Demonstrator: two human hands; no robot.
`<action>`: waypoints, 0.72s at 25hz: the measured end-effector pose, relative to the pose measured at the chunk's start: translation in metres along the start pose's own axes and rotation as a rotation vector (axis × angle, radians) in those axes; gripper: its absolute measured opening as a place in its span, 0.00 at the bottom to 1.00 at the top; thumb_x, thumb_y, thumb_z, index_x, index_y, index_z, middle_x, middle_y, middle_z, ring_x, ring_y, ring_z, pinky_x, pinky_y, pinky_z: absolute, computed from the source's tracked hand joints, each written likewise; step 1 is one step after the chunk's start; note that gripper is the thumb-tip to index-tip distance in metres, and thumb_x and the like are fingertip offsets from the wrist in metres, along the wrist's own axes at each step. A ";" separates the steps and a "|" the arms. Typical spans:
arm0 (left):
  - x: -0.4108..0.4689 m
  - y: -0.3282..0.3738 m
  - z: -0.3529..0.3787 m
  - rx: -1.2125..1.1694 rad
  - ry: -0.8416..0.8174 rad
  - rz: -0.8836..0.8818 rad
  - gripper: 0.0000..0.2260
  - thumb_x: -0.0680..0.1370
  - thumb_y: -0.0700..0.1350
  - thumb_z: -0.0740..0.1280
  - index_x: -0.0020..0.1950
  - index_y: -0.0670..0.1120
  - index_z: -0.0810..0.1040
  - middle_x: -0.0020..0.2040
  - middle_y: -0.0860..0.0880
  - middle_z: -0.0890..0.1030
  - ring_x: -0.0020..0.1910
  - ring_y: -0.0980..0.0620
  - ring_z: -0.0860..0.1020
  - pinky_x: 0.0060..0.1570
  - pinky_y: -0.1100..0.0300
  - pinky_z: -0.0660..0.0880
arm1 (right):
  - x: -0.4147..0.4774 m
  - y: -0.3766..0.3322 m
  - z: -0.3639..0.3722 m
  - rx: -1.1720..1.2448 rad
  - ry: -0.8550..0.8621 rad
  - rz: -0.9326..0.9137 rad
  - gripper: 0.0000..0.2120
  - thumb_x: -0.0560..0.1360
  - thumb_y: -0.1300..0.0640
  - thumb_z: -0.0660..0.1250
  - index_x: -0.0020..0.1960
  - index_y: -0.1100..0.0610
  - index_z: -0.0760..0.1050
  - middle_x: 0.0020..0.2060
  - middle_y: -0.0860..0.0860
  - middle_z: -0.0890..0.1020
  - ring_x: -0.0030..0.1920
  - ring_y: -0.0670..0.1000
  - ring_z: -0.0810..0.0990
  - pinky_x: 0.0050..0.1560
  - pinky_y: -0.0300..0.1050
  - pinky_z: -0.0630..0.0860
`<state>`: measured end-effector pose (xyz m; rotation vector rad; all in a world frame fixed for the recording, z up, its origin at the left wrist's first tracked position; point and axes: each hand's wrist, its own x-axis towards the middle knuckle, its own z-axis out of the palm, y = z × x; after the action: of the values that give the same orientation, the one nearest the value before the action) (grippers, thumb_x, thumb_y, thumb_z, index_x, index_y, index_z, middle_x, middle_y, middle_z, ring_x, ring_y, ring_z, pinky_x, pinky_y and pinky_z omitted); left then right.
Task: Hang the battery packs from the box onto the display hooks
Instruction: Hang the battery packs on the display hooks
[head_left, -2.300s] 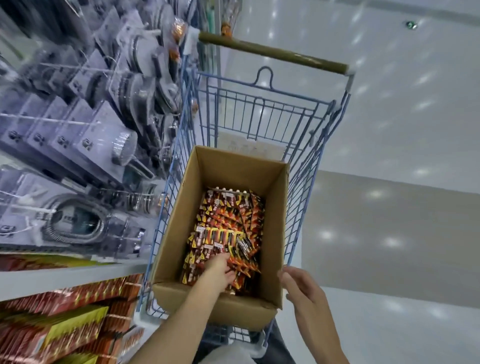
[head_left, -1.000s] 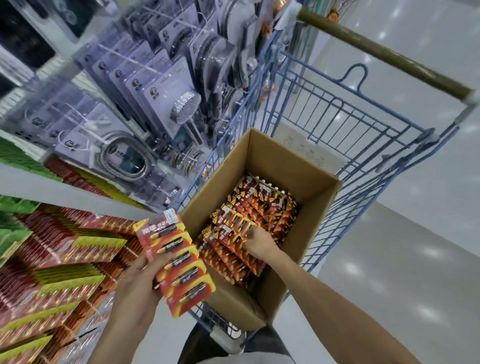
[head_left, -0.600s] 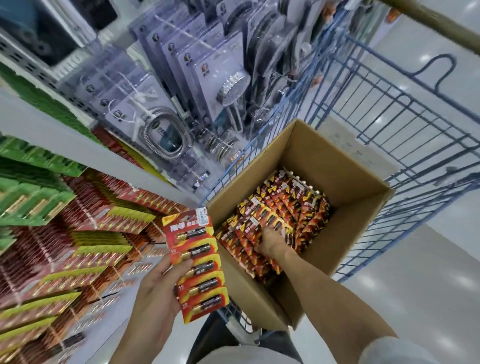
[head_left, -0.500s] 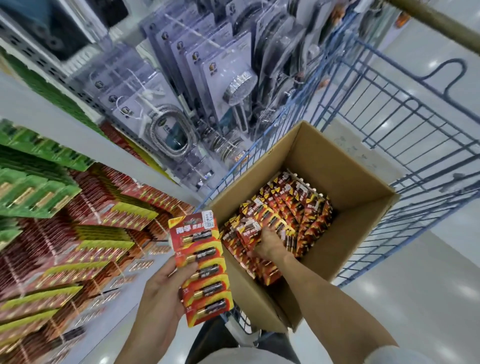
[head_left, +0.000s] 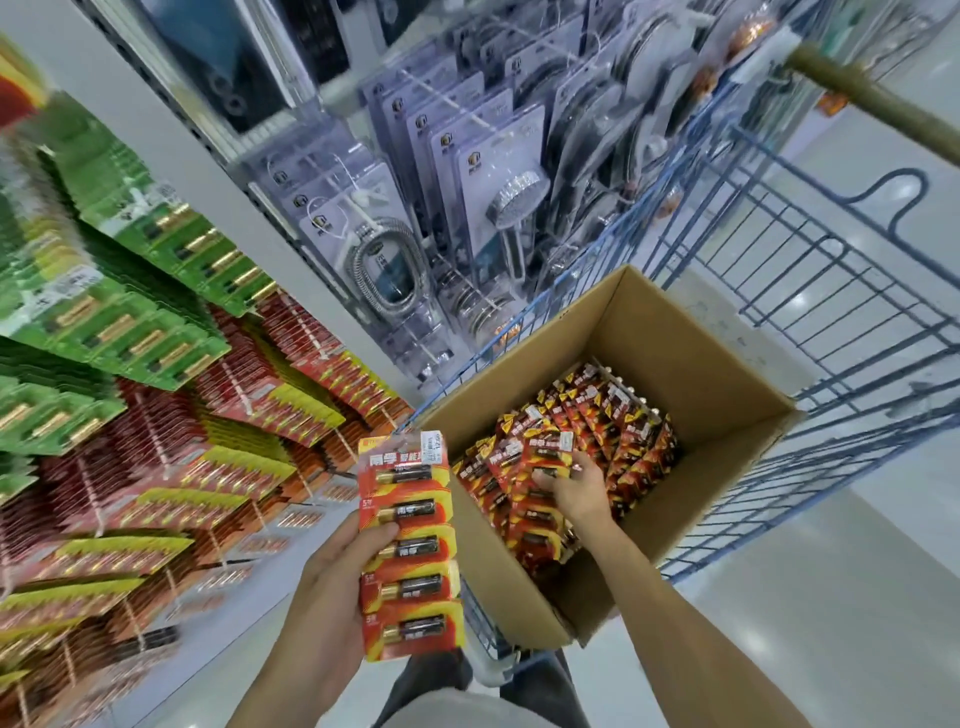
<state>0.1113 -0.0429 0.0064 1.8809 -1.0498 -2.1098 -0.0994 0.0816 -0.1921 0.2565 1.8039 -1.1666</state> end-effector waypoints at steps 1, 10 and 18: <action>-0.002 0.000 -0.002 -0.012 -0.015 0.012 0.13 0.79 0.44 0.71 0.63 0.50 0.82 0.54 0.41 0.87 0.51 0.36 0.86 0.57 0.39 0.80 | -0.018 -0.010 -0.008 0.111 -0.018 -0.022 0.28 0.73 0.57 0.78 0.70 0.49 0.73 0.64 0.53 0.81 0.62 0.55 0.82 0.65 0.58 0.78; -0.049 0.011 -0.050 -0.115 -0.241 0.211 0.22 0.73 0.43 0.74 0.67 0.49 0.80 0.56 0.40 0.87 0.51 0.35 0.86 0.53 0.41 0.81 | -0.212 -0.085 -0.012 0.569 -0.409 -0.300 0.18 0.77 0.60 0.71 0.67 0.55 0.78 0.56 0.60 0.84 0.55 0.62 0.84 0.56 0.60 0.82; -0.116 0.002 -0.220 -0.210 -0.235 0.564 0.18 0.78 0.45 0.70 0.68 0.48 0.80 0.59 0.41 0.86 0.55 0.38 0.86 0.59 0.35 0.79 | -0.339 -0.067 0.124 0.413 -0.688 -0.470 0.15 0.80 0.62 0.65 0.66 0.61 0.75 0.48 0.57 0.83 0.46 0.58 0.84 0.49 0.55 0.80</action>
<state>0.3369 -0.0737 0.1075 1.0921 -1.1746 -2.0197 0.1153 0.0467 0.1039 -0.3280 1.0259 -1.6990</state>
